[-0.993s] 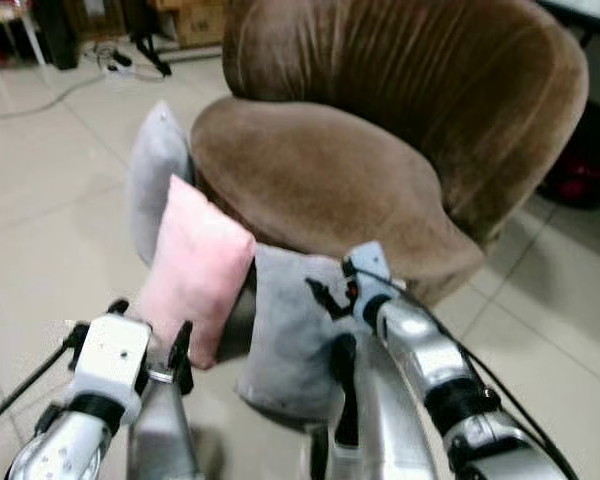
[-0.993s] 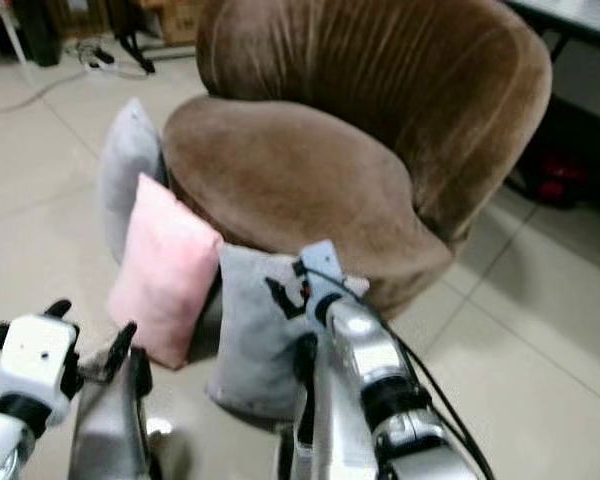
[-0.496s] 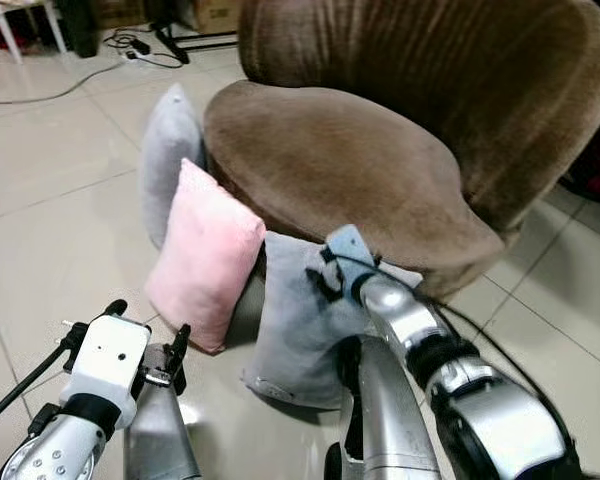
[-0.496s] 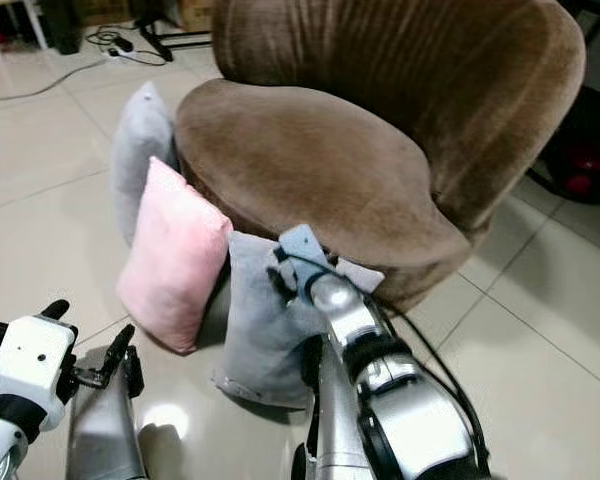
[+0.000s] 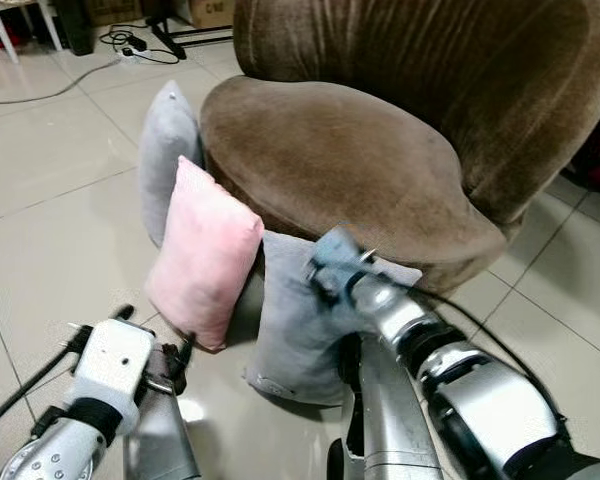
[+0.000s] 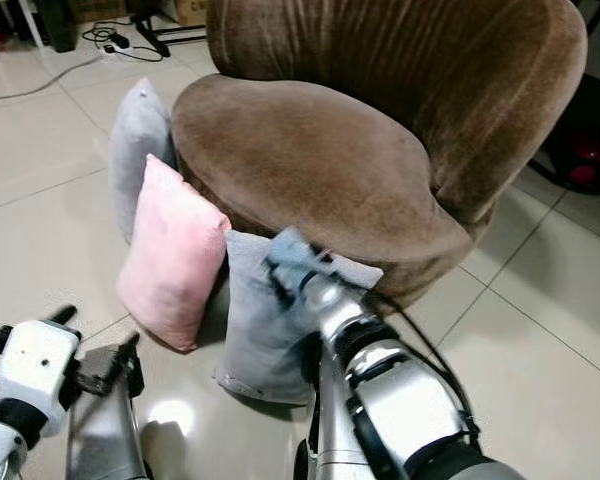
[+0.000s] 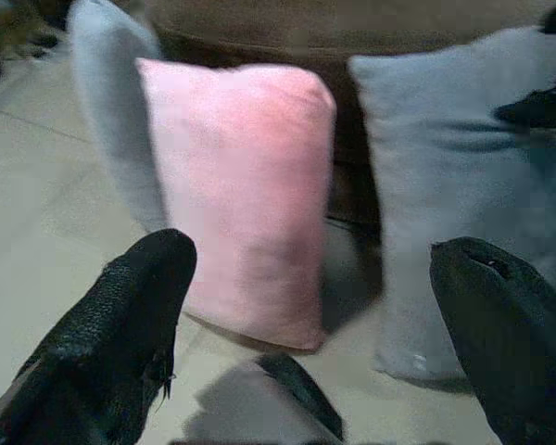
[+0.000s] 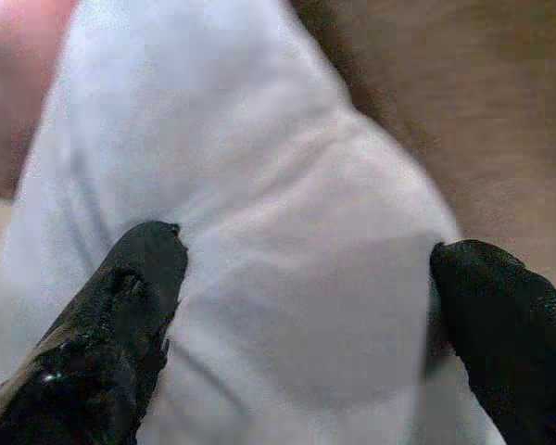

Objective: Move the pillow to the sofa from floor

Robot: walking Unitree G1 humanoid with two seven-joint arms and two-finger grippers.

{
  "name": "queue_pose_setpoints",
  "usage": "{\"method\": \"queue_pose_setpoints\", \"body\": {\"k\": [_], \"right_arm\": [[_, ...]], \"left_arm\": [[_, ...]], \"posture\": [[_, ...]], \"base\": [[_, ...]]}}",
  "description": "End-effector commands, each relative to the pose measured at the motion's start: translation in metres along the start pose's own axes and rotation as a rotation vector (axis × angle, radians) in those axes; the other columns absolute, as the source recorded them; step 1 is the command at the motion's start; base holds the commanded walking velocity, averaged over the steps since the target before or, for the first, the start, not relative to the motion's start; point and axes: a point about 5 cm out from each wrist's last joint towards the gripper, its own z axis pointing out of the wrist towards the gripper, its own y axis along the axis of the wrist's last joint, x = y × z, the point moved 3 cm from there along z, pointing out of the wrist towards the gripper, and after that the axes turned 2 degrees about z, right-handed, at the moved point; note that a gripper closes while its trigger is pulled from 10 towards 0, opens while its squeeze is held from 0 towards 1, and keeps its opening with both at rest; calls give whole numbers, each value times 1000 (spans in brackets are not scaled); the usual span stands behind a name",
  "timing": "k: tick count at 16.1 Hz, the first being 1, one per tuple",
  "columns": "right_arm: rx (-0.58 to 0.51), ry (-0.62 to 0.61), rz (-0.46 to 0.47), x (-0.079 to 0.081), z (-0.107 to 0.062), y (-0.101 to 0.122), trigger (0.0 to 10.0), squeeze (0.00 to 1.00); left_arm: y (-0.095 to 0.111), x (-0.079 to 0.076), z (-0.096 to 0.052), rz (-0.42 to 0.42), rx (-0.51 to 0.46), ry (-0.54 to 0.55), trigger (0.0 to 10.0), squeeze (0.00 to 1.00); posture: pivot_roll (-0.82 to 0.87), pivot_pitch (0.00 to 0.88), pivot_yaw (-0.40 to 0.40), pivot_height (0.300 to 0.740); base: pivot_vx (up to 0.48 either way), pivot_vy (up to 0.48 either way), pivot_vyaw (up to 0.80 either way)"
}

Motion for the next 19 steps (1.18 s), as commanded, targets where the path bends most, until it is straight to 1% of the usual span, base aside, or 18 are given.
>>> {"method": "queue_pose_setpoints", "body": {"k": [1, 3, 5, 6, 7, 9, 14, 19], "right_arm": [[44, 13, -37, 4, 0, -11, 10000, 0], [43, 34, -52, 12, 0, -12, 10000, 0], [34, 65, -112, 23, 0, -9, 10000, 0], [29, 70, -123, 27, 1, -7, 9020, 0], [28, 67, -134, 29, 1, -6, 4353, 0], [31, 55, -127, 30, 1, -6, 0, 0], [13, 18, -112, 29, 2, -1, 0, 0], [3, 21, -113, 34, 2, 3, 0, 0]], "left_arm": [[0, -9, -4, -16, 11, -69, 10000, 0], [-3, -13, -8, -19, 28, -108, 10000, 0], [-5, -14, -10, -11, 42, -128, 10000, 0], [-5, -13, -10, -10, 42, -129, 10000, 0], [-4, -13, -10, -9, 43, -133, 10000, 0], [-5, -13, -11, -8, 46, -137, 10000, 0], [-6, -14, -13, -5, 55, -146, 10000, 0], [-4, -16, -15, -5, 56, -147, 10000, 0]], "posture": [[38, 80, -102, 415], [42, 80, -102, 415], [44, 80, -101, 415], [45, 81, -99, 415], [46, 82, -100, 415], [49, 84, -99, 415], [52, 86, -102, 415], [61, 89, -104, 415]], "base": [[0, 0, 0], [0, 0, 0], [0, 0, 0], [0, 0, 0], [0, 0, 0], [0, 0, 0], [0, 0, 0], [0, 0, 0]]}}
